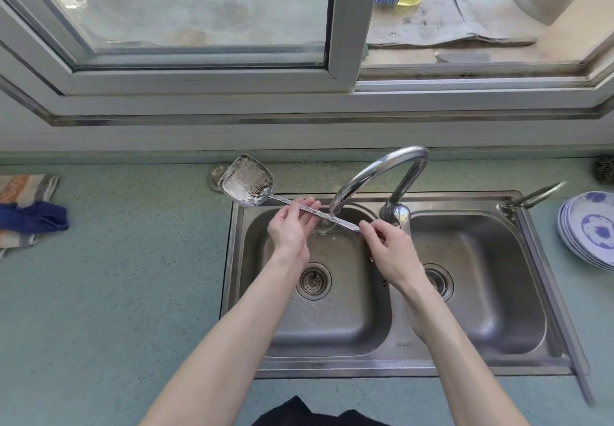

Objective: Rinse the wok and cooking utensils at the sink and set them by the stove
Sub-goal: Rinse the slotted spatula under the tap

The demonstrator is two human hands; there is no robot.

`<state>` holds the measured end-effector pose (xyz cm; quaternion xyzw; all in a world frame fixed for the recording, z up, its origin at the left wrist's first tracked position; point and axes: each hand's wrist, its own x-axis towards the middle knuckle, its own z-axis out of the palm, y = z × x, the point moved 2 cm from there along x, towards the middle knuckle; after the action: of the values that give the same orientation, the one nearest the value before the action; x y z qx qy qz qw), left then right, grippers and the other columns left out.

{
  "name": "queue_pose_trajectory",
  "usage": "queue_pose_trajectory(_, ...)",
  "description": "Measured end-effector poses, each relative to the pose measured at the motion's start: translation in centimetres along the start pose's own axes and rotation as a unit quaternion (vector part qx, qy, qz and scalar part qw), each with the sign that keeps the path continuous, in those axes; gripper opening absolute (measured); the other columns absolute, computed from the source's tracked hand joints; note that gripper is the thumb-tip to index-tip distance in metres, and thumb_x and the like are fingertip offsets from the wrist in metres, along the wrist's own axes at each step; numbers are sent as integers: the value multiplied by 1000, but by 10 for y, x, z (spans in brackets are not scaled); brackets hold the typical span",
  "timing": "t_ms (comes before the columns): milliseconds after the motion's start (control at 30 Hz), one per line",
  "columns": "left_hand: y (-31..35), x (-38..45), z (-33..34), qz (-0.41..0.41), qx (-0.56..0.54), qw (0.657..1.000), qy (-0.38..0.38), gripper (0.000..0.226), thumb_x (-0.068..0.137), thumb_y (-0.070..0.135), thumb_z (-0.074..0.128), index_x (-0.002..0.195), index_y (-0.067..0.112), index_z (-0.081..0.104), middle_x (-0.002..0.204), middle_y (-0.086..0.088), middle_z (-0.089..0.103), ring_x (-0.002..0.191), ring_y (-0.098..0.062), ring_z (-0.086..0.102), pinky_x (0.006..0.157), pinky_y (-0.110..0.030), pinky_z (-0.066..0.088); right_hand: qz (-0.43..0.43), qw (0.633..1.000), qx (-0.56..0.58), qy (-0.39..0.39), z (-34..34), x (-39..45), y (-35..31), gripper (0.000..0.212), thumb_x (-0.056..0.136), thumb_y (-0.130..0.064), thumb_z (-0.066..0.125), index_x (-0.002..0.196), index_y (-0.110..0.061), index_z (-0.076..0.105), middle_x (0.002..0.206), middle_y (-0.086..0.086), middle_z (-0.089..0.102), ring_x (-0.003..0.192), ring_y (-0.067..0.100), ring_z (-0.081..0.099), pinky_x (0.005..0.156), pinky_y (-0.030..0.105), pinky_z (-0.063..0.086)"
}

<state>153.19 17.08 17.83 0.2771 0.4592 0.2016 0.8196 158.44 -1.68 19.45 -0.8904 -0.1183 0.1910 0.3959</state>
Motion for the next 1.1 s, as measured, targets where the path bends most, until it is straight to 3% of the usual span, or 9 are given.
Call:
queue_pose_trajectory(133, 0, -1, -4, -5, -12, 1000, 16, 13, 105, 7, 55, 111, -2, 62, 113, -23, 73, 90, -26, 77, 80, -34, 64, -10, 997, 82, -8, 10, 2, -2, 39, 108, -40, 54, 76, -18, 61, 61, -12, 51, 61, 3, 43, 64, 29, 37)
queue_pose_trajectory(267, -2, -7, -7, -21, -19, 1000, 7, 15, 103, 4, 57, 113, -7, 61, 110, -24, 73, 88, -25, 77, 76, -31, 64, -52, 993, 98, -32, 26, 10, -11, 37, 109, -37, 53, 79, -18, 63, 66, -10, 53, 66, 7, 46, 69, 35, 40)
queue_pose_trajectory(400, -8, -15, -7, -29, -10, 999, -31, 15, 101, 2, 60, 111, -8, 62, 106, -22, 74, 88, -23, 77, 72, -28, 62, -82, 990, 102, -53, 39, 18, -24, 33, 109, -34, 53, 78, -25, 60, 67, -19, 58, 68, 5, 50, 70, 32, 43)
queue_pose_trajectory(600, 4, -9, -9, 0, -16, 999, -31, 8, 98, -5, 61, 105, -3, 59, 103, -21, 74, 88, -25, 77, 82, -34, 64, -53, 985, 141, -87, 51, 34, -33, 22, 105, -35, 59, 90, -23, 69, 78, -11, 69, 73, 6, 61, 71, 34, 51)
queue_pose_trajectory(700, 9, -4, -9, 11, -27, 1000, -2, 11, 96, -7, 63, 106, -3, 59, 102, -23, 74, 85, -25, 77, 79, -32, 64, -34, 977, 187, -96, 53, 40, -44, 29, 103, -32, 65, 90, -6, 71, 76, 7, 70, 70, 13, 60, 65, 37, 51)
queue_pose_trajectory(767, 13, -1, -9, 17, -30, 999, 14, 10, 96, -7, 63, 105, -3, 62, 101, -23, 73, 82, -22, 77, 76, -31, 64, -13, 965, 238, -107, 54, 42, -53, 39, 100, -30, 70, 84, 6, 66, 68, 9, 61, 62, 16, 53, 58, 32, 46)
queue_pose_trajectory(867, 17, 4, -10, 21, -33, 999, 21, 6, 96, -6, 63, 99, -3, 66, 101, -21, 73, 79, -19, 77, 75, -29, 64, 41, 947, 299, -112, 59, 41, -62, 36, 96, -32, 76, 71, -11, 61, 59, -1, 48, 52, 10, 41, 51, 20, 36)
queue_pose_trajectory(967, 19, 5, -12, 24, -35, 999, 30, 7, 96, -6, 63, 100, -1, 63, 99, -19, 74, 77, -18, 77, 73, -28, 64, 67, 937, 328, -101, 68, 41, -63, 29, 102, -33, 67, 77, -18, 69, 54, -13, 48, 49, 1, 40, 51, 17, 34)
queue_pose_trajectory(1100, 19, 3, -17, 20, -41, 998, 51, 9, 97, -9, 61, 103, -2, 59, 97, -21, 74, 83, -25, 76, 78, -33, 64, 107, 953, 271, -85, 75, 39, -58, 59, 112, -46, 37, 76, -13, 68, 59, -8, 64, 47, -2, 49, 53, 16, 40)
